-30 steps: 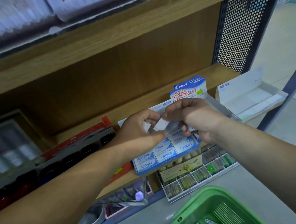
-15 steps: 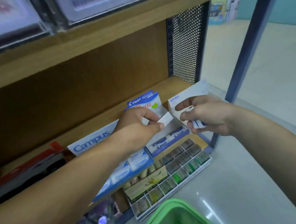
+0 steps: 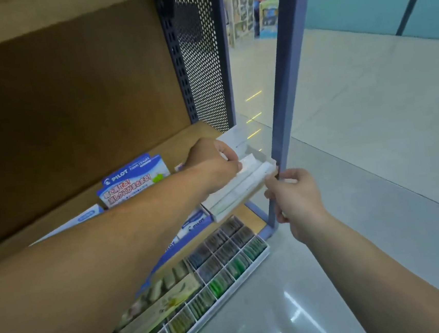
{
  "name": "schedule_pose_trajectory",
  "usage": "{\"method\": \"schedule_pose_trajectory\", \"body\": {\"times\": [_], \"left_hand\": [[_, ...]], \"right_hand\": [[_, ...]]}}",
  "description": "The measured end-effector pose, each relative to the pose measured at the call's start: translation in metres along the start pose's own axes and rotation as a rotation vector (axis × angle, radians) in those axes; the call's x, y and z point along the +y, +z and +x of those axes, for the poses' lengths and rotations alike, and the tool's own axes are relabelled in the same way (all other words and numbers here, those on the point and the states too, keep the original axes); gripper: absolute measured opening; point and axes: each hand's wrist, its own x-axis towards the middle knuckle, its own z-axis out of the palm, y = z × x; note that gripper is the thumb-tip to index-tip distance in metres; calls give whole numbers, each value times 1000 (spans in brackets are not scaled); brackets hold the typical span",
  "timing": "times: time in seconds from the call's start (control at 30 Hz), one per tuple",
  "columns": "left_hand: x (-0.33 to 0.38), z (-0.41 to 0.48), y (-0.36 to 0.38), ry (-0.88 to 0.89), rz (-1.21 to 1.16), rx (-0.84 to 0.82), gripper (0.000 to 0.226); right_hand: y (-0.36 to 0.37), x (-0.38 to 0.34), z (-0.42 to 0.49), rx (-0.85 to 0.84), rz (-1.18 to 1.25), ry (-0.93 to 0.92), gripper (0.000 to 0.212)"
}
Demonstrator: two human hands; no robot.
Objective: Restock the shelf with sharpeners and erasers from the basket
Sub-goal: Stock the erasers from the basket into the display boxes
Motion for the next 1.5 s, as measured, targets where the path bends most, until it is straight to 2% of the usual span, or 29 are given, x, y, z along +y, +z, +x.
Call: {"method": "schedule_pose_trajectory", "body": {"times": [0.2,0.33,0.47,0.5,0.6,0.63,0.8,0.9,1.0,1.07,1.17,1.23,1.3,1.43,1.5], "left_hand": [[-18,0,-11,-12,131,-22,12],[-17,0,-10,-49,38,-4,10],[-2,9,10,-87,-38,-27,11],[-1,11,14,-91,-45,-31,11],[-4,15,26,-80,-51,-25,7],[-5,15,29,-69,-51,-22,6],[-10,12,33,-30,-3,-73,20],[-4,5,23,7,1,-81,34],[1,-16,0,13,-34,-126,32],[-3,-38,-21,-7,-136,-228,39],[-20,-77,-55,-25,-234,-348,51],[-40,-99,-77,-3,-255,-306,60],[-59,-119,-98,-16,-290,-231,68],[-88,-159,-134,-57,-252,-88,47],[-101,-176,-149,-74,-248,-46,38]], "right_hand": [[8,3,-7,-52,-56,-107,26],[7,-1,-10,-78,37,17,39],[11,0,-11,-124,74,-8,37],[11,1,-13,-139,74,-27,41],[9,5,-14,-197,29,-57,79],[8,5,-13,-212,2,-64,83],[1,2,-9,-220,-51,-70,78],[0,1,-12,-153,-99,-131,75],[4,-12,-19,-49,-134,-280,50],[11,-28,-31,-155,-144,-249,41],[24,-48,-54,-509,-61,-28,54],[32,-51,-72,-709,-22,59,60],[42,-49,-90,-834,-108,40,57],[67,-42,-116,-949,-173,48,53],[82,-41,-126,-991,-171,78,44]]}}
